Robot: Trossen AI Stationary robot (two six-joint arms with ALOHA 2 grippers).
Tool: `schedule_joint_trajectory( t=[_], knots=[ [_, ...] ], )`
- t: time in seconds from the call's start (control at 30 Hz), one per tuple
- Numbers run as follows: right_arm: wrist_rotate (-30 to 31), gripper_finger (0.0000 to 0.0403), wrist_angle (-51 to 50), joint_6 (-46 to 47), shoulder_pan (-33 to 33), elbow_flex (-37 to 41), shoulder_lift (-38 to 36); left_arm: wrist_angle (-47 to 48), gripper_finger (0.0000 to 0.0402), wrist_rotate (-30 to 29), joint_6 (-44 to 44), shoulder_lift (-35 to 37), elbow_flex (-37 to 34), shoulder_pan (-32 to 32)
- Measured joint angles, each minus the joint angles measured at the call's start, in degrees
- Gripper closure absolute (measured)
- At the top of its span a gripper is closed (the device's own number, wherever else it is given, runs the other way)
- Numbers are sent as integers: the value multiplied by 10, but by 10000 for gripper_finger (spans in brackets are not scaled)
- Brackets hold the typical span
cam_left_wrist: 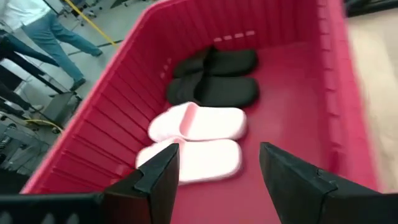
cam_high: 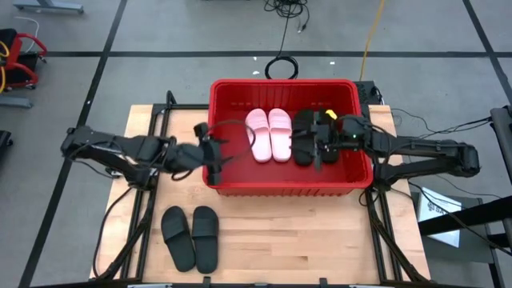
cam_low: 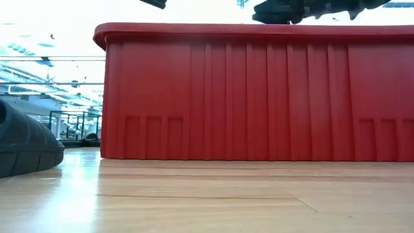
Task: Pick and place slides into bin
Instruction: Put the black slide into the red basket
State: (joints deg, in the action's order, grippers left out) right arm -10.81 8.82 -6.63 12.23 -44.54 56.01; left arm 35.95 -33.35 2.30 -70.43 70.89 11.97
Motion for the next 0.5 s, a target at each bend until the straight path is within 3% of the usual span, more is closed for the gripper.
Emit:
schedule_joint_trajectory(
  t=[0.2, 0.5],
  knots=[
    [0, 261, 40, 4, -59, 5, 0, 36, 183, -68, -79, -5, 0, 97],
    [1, 261, 66, 26, -127, 17, 2, 90, 183, -121, -191, -18, 0, 211]
  ],
)
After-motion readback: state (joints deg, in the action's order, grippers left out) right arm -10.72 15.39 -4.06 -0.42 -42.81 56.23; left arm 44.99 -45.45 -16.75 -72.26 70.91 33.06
